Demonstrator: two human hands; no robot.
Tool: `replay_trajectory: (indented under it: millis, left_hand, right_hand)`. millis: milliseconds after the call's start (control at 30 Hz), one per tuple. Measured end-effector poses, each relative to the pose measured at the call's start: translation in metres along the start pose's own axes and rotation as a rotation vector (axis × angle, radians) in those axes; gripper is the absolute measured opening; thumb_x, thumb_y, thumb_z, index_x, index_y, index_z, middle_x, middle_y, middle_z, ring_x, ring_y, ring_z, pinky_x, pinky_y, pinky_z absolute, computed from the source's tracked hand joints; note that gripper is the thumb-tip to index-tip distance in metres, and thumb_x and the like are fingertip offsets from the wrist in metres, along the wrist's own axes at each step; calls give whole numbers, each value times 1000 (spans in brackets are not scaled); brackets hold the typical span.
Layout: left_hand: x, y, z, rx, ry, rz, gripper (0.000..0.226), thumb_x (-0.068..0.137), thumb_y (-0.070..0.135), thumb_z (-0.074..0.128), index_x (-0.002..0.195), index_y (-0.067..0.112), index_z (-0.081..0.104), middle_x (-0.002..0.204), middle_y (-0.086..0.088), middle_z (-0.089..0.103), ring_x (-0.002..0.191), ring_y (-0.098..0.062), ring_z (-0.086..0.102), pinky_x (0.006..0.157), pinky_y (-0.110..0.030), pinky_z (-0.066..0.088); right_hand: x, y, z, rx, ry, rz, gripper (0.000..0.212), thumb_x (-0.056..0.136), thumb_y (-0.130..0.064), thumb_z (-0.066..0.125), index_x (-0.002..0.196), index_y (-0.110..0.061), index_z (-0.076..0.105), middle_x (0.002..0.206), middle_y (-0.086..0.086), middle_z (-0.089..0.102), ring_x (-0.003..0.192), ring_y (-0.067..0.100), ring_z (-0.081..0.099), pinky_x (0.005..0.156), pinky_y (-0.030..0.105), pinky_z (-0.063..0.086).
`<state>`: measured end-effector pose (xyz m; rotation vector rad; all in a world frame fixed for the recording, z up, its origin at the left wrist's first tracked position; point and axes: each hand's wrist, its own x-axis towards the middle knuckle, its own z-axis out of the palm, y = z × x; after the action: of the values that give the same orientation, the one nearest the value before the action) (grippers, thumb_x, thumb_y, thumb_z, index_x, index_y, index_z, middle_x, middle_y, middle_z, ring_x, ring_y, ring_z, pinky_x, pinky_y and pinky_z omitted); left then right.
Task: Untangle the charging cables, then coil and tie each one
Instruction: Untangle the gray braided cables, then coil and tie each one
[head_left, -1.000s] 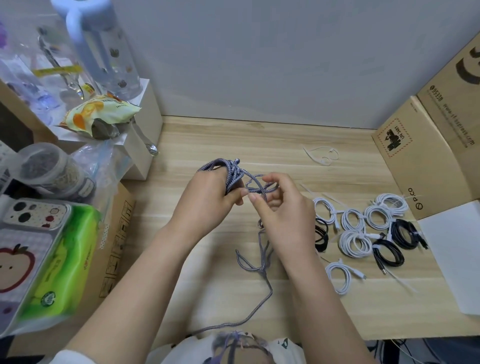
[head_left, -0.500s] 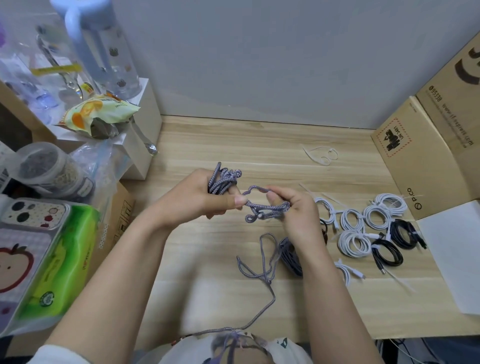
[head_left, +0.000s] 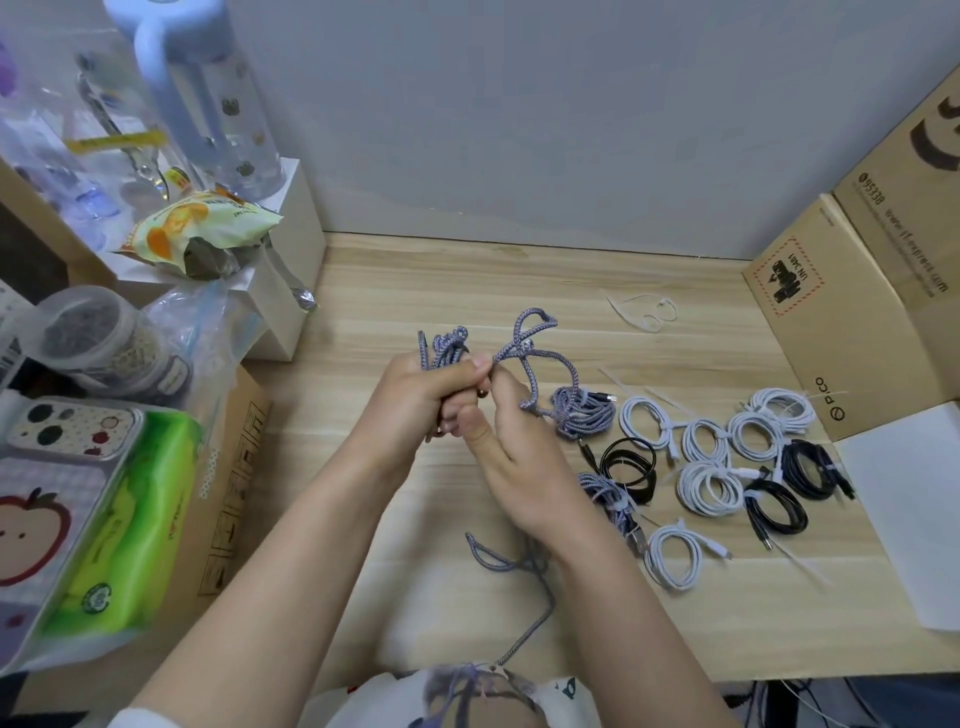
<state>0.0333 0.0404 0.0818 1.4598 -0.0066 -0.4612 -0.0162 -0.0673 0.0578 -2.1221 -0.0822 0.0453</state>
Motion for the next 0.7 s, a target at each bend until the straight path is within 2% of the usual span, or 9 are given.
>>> replay_trajectory:
  millis: [33,100,167,267,367,467,533,600,700]
  left_hand:
    - [0,-1,1,27,24,8,31,89,12,58,58,8,52,43,-1,36,34,-8,31,35,-14,24]
    - [2,-3,0,102,54,42,35,89,9,57,57,1,49,41,2,34,37,-9,31,38,-15,26]
    - [5,-6,-4,209,87,95,30,89,8,58,61,-2,53,40,9,37,40,-7,32,42,-16,28]
    - [5,-8,-8,359,98,155,19,88,8,61,75,-6,61,45,12,43,44,-3,37,45,-13,30]
    - [5,-6,-9,480,25,161,13,87,9,62,77,0,63,54,12,46,47,-2,40,49,-16,32]
    - [5,0,-14,581,-58,135,15,81,18,67,68,11,62,47,14,46,47,-2,41,52,-22,34]
    - [2,9,-18,568,-153,109,11,77,19,68,73,9,67,49,13,50,48,-2,42,50,-18,35]
    - [-3,19,-21,491,-275,94,7,78,11,69,76,4,70,52,12,54,49,-3,42,48,-14,35]
    - [-8,31,-24,328,-388,111,11,69,15,67,77,8,72,52,8,53,47,-6,41,46,-14,34]
  right_hand:
    - [0,-2,2,73,54,17,62,87,-72,28,111,-18,45,92,-16,64,94,5,61,86,33,46]
    - [0,-3,1,83,192,55,36,91,-52,42,99,-18,50,64,-21,53,63,-4,52,63,18,40]
    - [-2,-4,-3,-1,300,81,22,95,-36,49,91,-16,56,53,-14,43,51,4,41,55,28,32]
    - [-5,-7,-13,-26,301,124,26,96,-28,53,75,-14,59,52,-3,47,54,18,42,58,39,35]
    - [-8,-9,-27,-45,312,160,26,92,-27,58,67,-22,60,49,-5,49,53,12,44,57,34,36]
    - [-8,-12,-42,16,391,186,19,84,-24,69,65,-26,68,52,-8,59,55,8,52,59,27,41]
    - [-7,-13,-54,45,456,179,23,76,-18,76,62,-33,66,59,-11,65,61,10,58,61,22,44]
    - [-6,-13,-64,140,460,157,23,72,-14,79,63,-32,68,64,-8,69,64,9,60,63,18,44]
    - [-1,-7,-67,261,343,167,20,72,-11,79,65,-27,70,59,-10,66,58,4,52,61,22,43]
